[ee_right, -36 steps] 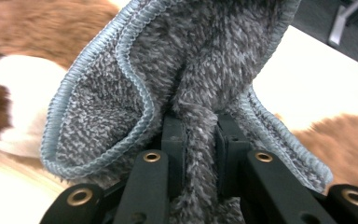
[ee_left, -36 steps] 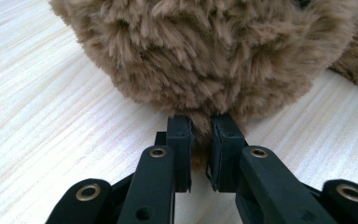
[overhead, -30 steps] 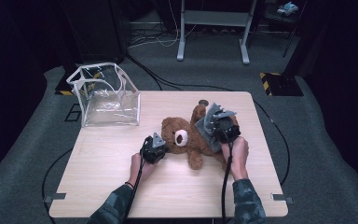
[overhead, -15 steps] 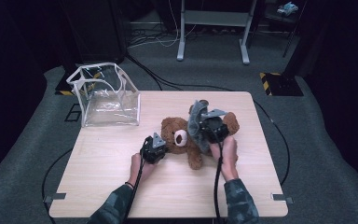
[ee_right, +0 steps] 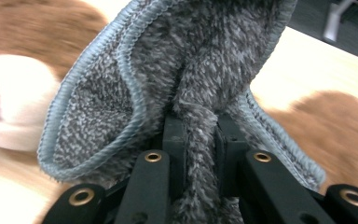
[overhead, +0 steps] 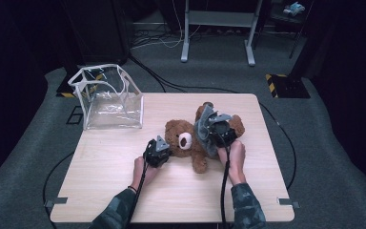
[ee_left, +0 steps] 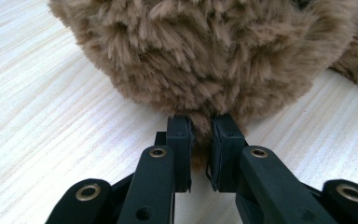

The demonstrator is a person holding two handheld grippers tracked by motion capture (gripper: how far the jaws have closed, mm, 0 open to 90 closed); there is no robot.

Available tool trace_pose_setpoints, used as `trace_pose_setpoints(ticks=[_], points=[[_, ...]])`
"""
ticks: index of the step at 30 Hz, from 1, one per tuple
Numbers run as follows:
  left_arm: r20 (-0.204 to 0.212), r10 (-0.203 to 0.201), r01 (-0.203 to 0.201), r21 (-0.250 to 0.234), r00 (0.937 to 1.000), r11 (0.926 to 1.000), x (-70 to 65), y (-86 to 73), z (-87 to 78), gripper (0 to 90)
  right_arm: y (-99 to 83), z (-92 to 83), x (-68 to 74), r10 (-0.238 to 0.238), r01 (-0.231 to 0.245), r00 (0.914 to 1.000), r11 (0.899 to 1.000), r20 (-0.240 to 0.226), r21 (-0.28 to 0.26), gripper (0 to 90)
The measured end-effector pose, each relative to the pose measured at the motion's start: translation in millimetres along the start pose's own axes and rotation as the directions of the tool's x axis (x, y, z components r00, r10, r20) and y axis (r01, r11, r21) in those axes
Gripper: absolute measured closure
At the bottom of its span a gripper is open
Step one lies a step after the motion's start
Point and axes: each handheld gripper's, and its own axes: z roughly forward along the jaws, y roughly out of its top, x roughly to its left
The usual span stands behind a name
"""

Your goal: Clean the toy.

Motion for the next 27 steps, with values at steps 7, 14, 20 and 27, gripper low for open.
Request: trace_pose_setpoints(ticks=[7,14,20,27], points=[[-0.001,0.002,-0.002,-0.001,1.0,1.0,0.0,-0.1,0.2,80.2,-31.2,2.1,-47.7,0.142,-0.145,0.9874,0.988,0.07,0.045,78.0],[-0.001,-0.002,0.002,0.001,1.0,1.0,-0.2,0.0,0.1,80.2,-30.1,-0.6,-48.4,0.131,-0.136,0.9863,0.99,0.1,0.043,77.8],[-0.003,0.003,-0.003,0.002,1.0,1.0,-0.2,0.0,0.0,80.1,-9.9,-25.2,-16.8,0.074,-0.074,0.9972,0.996,-0.012,-0.043,77.7],[-0.002,-0.001,0.001,-0.001,1.0,1.0,-0.7,-0.1,0.2,80.2,-1.6,-5.4,49.5,-0.067,0.066,0.9941,0.998,-0.085,-0.018,77.1]])
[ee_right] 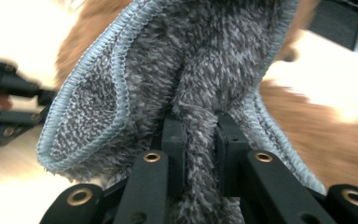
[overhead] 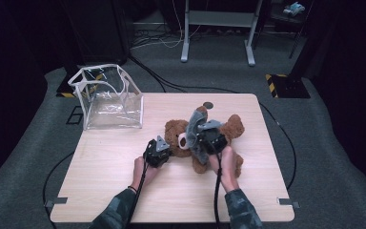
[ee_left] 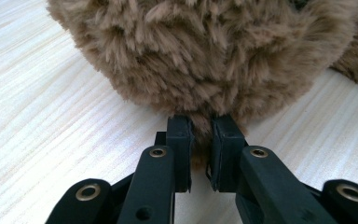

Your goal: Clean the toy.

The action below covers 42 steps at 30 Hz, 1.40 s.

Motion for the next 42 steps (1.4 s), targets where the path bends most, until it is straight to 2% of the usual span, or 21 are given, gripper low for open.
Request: trace_pose_setpoints(ticks=[1,3,4,5,8,10,14,15,18,21,23,24,28,29,33,36,39,41,42], points=[[-0.003,0.004,-0.004,0.0,1.0,1.0,0.3,0.0,0.0,80.2,-1.0,6.7,8.8,-0.024,0.024,0.9997,1.0,0.006,0.006,77.1],[-0.002,0.002,-0.002,0.003,1.0,1.0,0.6,0.1,-0.2,80.2,-4.1,15.2,18.9,-0.085,0.084,0.9951,0.996,0.051,0.019,77.3],[-0.002,0.002,-0.002,0.003,1.0,1.0,0.6,0.1,-0.2,80.2,-4.1,15.2,18.9,-0.085,0.084,0.9951,0.996,0.051,0.019,77.3],[-0.001,0.002,-0.002,0.002,1.0,1.0,0.4,0.1,-0.2,80.2,-6.9,16.3,18.0,-0.048,0.048,0.9978,0.999,0.046,0.009,77.6],[-0.004,0.003,-0.003,0.002,1.0,1.0,0.4,0.1,-0.3,80.2,-12.0,12.2,10.1,-0.026,0.026,0.9993,1.0,0.025,0.014,78.2],[-0.003,0.001,-0.001,0.002,1.0,1.0,0.5,0.0,-0.3,80.2,-17.1,6.7,3.0,-0.017,0.017,0.9996,1.0,0.02,0.012,78.4],[0.0,0.004,-0.004,0.003,1.0,1.0,0.5,0.1,-0.2,80.2,-34.8,-9.2,-21.1,0.055,-0.055,0.9984,0.998,0.014,0.012,78.7],[0.001,0.004,-0.004,0.003,1.0,1.0,0.4,0.1,-0.2,80.2,-38.5,-11.6,-26.4,0.056,-0.057,0.9982,0.998,0.022,0.006,78.7],[0.001,0.004,-0.004,0.002,1.0,1.0,0.5,0.1,-0.2,80.2,-54.3,-20.3,-45.9,0.106,-0.107,0.9924,0.994,0.062,0.012,78.7],[0.001,0.004,-0.004,0.001,1.0,1.0,0.4,0.1,0.0,80.2,-70.2,-21.3,-67.5,0.145,-0.151,0.9797,0.988,0.139,0.035,78.6],[0.0,0.005,-0.005,0.0,1.0,1.0,0.3,0.0,0.0,80.2,-79.6,-17.4,-79.3,0.209,-0.215,0.9705,0.976,0.12,0.038,78.6],[0.001,0.004,-0.004,0.002,1.0,1.0,0.3,0.1,-0.1,80.2,-81.2,-16.4,-81.0,0.21,-0.215,0.9712,0.976,0.114,0.035,78.5],[0.0,0.002,-0.002,0.002,1.0,1.0,0.6,0.1,-0.1,80.2,-72.4,-19.9,-71.8,0.19,-0.193,0.9742,0.981,0.122,0.016,78.4],[-0.001,0.003,-0.003,0.003,1.0,1.0,0.5,0.1,-0.2,80.2,-63.6,-25.7,-64.1,0.169,-0.169,0.9805,0.986,0.1,-0.016,78.4],[-0.002,0.004,-0.004,0.002,1.0,1.0,0.2,0.1,-0.1,80.2,-38.9,-31.4,-38.4,0.107,-0.104,0.9935,0.992,0.039,-0.076,78.3],[0.0,0.005,-0.005,0.002,1.0,1.0,0.3,0.1,-0.1,80.2,-19.2,-21.6,-12.4,0.041,-0.042,0.9991,0.996,-0.004,-0.082,78.2],[-0.002,0.005,-0.005,0.005,1.0,1.0,0.3,0.1,-0.5,80.2,-7.6,-2.5,9.6,-0.019,0.018,0.9998,0.998,-0.01,-0.056,78.1],[0.002,0.0,0.0,0.0,1.0,1.0,0.3,0.0,-0.1,80.2,-6.9,8.8,14.8,-0.023,0.023,0.9997,0.999,0.005,-0.023,78.2],[-0.003,0.004,-0.004,0.001,1.0,1.0,0.5,0.1,-0.2,80.2,-9.1,11.5,13.3,-0.003,0.003,1.0,1.0,0.0,-0.02,78.3]])
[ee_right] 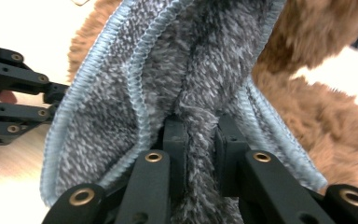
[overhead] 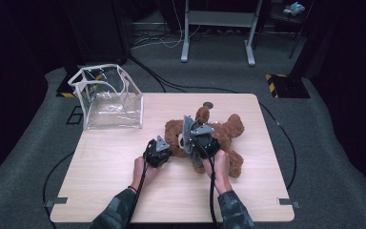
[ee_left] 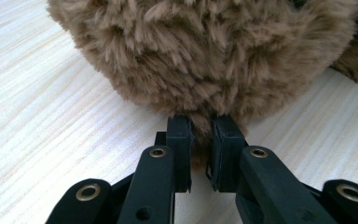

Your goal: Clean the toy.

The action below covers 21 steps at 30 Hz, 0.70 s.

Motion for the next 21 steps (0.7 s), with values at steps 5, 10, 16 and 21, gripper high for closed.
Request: trace_pose_setpoints(ticks=[5,10,16,21], points=[[0.008,-0.001,0.001,0.002,1.0,1.0,0.2,0.0,0.0,80.2,-17.6,-5.5,-23.2,0.066,-0.066,0.9972,0.998,-0.035,0.0,78.9],[0.007,0.0,0.0,0.0,1.0,1.0,-0.1,-0.1,0.2,80.2,-33.1,-18.8,-38.7,0.09,-0.09,0.9957,0.996,-0.022,0.019,78.9],[0.007,0.0,0.0,0.001,1.0,1.0,0.0,0.0,0.1,80.2,-57.9,-30.8,-64.4,0.162,-0.162,0.9867,0.986,0.015,0.035,78.8],[0.007,0.0,0.0,0.001,1.0,1.0,-0.1,0.0,0.1,80.2,-69.7,-31.5,-74.5,0.197,-0.199,0.9795,0.978,0.04,0.055,78.6]])
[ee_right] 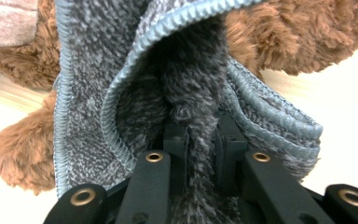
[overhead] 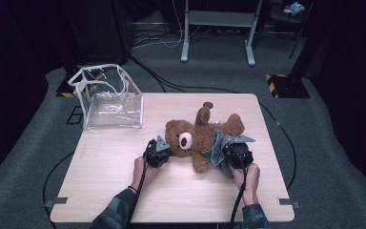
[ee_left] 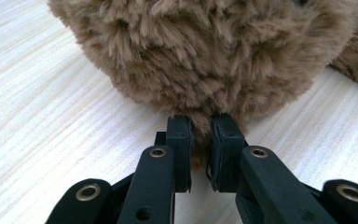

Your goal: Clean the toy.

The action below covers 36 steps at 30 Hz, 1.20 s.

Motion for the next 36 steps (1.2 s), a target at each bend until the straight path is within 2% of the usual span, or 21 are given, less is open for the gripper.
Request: trace_pose_setpoints(ticks=[3,5,8,10,12,14,16,21,23,26,28,29,31,33,34,36], points=[[-0.001,0.0,0.0,-0.002,1.0,1.0,0.1,-0.1,0.2,80.1,4.6,-3.6,0.8,-0.01,0.01,0.9999,1.0,-0.001,0.001,78.5],[-0.001,0.0,0.0,0.0,1.0,1.0,0.0,0.0,0.0,80.2,9.4,-11.0,-3.7,-0.015,0.015,0.9999,0.999,0.002,-0.033,78.5],[-0.001,0.0,0.0,0.0,1.0,1.0,-0.1,0.0,0.0,80.2,19.4,-25.0,-17.0,0.013,-0.008,0.9983,0.996,0.057,-0.084,78.5],[-0.001,0.0,0.0,0.0,1.0,1.0,-0.1,0.0,0.0,80.2,25.6,-28.3,-27.9,0.044,-0.036,0.9959,0.994,0.079,-0.103,78.5],[-0.002,0.001,-0.001,0.0,1.0,1.0,-0.1,0.0,0.0,80.1,30.0,-24.2,-34.8,0.061,-0.054,0.9956,0.994,0.071,-0.094,78.5],[-0.002,0.001,-0.001,0.0,1.0,1.0,-0.2,0.0,0.0,80.2,31.5,-13.2,-34.5,0.057,-0.054,0.997,0.997,0.052,-0.052,78.5],[-0.002,0.001,-0.001,-0.001,1.0,1.0,-0.3,0.0,0.1,80.2,29.4,1.2,-32.7,0.042,-0.042,0.9973,0.999,0.06,-0.007,78.7],[-0.001,0.001,-0.001,0.0,1.0,1.0,-0.2,0.0,0.1,80.2,17.5,26.6,-41.6,0.086,-0.087,0.9956,0.996,0.038,0.034,78.9],[-0.002,0.001,-0.001,-0.001,1.0,1.0,-0.2,0.0,0.2,80.2,14.2,32.4,-45.3,0.094,-0.096,0.9944,0.994,0.049,0.055,78.9],[-0.001,0.002,-0.002,-0.001,1.0,1.0,-0.2,0.0,0.2,80.2,10.3,40.4,-53.1,0.074,-0.085,0.9922,0.99,0.1,0.11,78.9],[-0.001,0.001,-0.001,-0.002,1.0,1.0,-0.2,0.0,0.2,80.2,7.5,44.1,-60.3,0.068,-0.089,0.9873,0.985,0.144,0.147,78.9],[-0.001,0.0,0.0,-0.002,1.0,1.0,-0.2,0.0,0.2,80.1,6.2,44.6,-63.5,0.082,-0.108,0.9839,0.981,0.159,0.163,78.8],[0.0,0.001,-0.001,0.0,1.0,1.0,-0.1,0.0,0.1,80.2,4.6,41.0,-71.2,0.094,-0.121,0.9811,0.979,0.169,0.161,78.7],[0.0,0.0,0.0,0.0,1.0,1.0,-0.1,0.0,0.1,80.2,4.7,36.7,-73.0,0.1,-0.126,0.9804,0.981,0.17,0.149,78.7],[-0.001,0.001,-0.001,-0.002,1.0,1.0,-0.1,0.0,0.2,80.2,8.2,24.3,-73.1,0.113,-0.13,0.9815,0.986,0.155,0.106,78.7],[-0.001,0.0,0.0,-0.002,1.0,1.0,-0.2,0.0,0.3,80.2,12.7,13.7,-71.0,0.12,-0.129,0.9846,0.99,0.127,0.062,78.7]])
